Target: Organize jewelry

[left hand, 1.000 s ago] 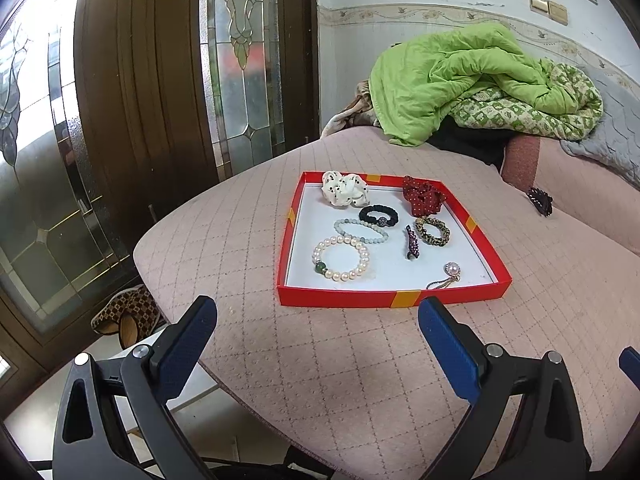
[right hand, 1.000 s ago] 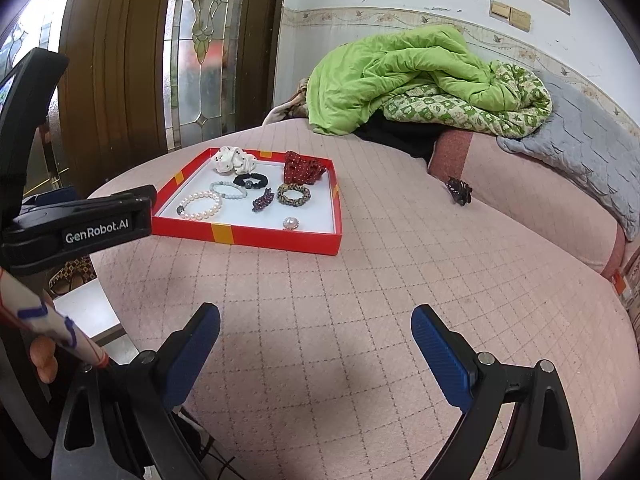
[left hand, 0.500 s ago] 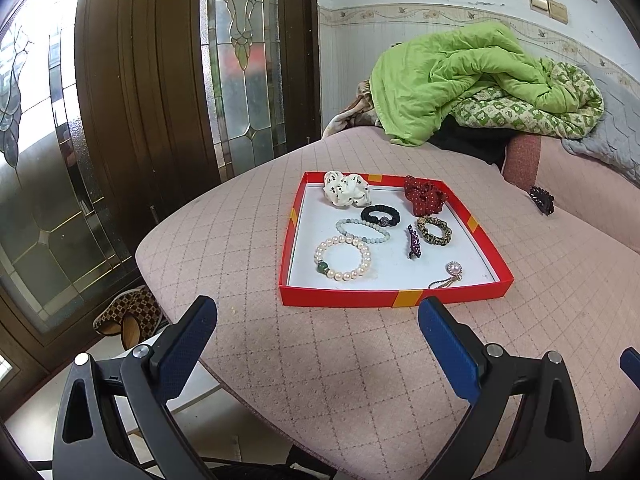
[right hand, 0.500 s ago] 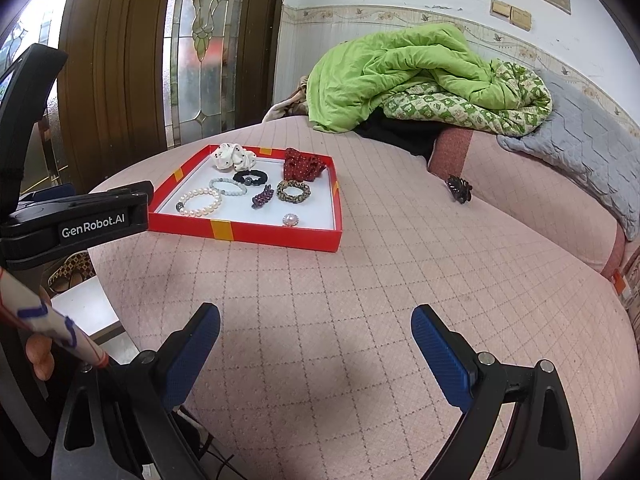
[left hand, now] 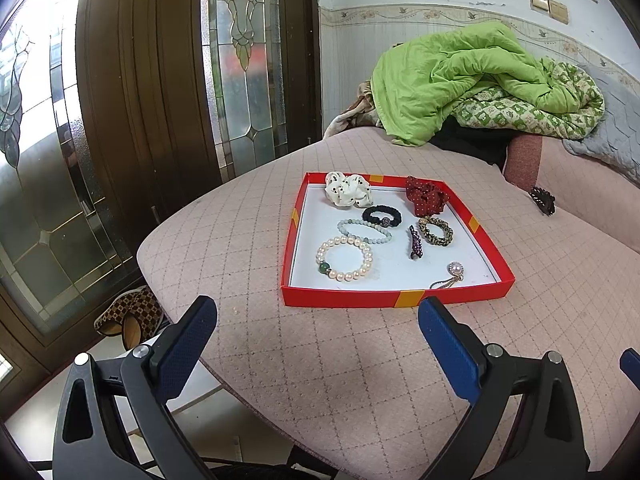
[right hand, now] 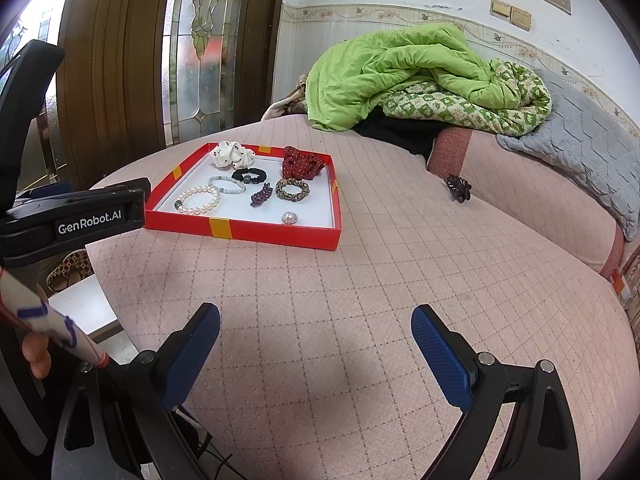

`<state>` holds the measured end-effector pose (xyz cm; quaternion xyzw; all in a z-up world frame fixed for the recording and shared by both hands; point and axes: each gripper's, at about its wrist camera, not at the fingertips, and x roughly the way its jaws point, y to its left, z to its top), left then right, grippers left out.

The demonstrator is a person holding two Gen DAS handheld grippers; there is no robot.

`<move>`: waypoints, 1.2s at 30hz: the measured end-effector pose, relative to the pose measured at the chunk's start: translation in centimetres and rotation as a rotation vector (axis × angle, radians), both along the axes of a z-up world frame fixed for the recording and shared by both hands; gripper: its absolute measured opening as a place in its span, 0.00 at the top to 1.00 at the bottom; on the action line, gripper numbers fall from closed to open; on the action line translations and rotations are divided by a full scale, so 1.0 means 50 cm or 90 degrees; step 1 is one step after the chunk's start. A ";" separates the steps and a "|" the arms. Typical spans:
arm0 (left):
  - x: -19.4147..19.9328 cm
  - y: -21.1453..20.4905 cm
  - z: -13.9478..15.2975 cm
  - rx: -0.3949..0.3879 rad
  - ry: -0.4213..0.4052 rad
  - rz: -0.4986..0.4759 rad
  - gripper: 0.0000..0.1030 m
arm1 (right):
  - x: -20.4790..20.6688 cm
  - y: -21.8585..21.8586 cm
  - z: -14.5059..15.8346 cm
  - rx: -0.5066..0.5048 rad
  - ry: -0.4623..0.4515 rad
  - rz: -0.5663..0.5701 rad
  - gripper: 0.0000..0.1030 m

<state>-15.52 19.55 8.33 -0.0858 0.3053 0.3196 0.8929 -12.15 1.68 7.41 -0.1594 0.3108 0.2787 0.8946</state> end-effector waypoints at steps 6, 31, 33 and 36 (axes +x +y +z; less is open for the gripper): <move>0.000 0.000 0.000 0.000 0.000 0.000 0.02 | 0.000 0.002 0.000 0.001 0.000 0.000 0.04; -0.001 0.001 0.000 0.001 0.001 0.000 0.02 | 0.006 -0.015 -0.008 -0.002 0.004 0.000 0.04; 0.000 0.000 0.000 0.001 0.002 0.001 0.02 | 0.007 -0.016 -0.007 -0.002 0.004 0.000 0.04; -0.001 0.000 -0.001 0.000 0.002 0.000 0.02 | 0.006 -0.015 -0.007 -0.003 0.004 0.000 0.04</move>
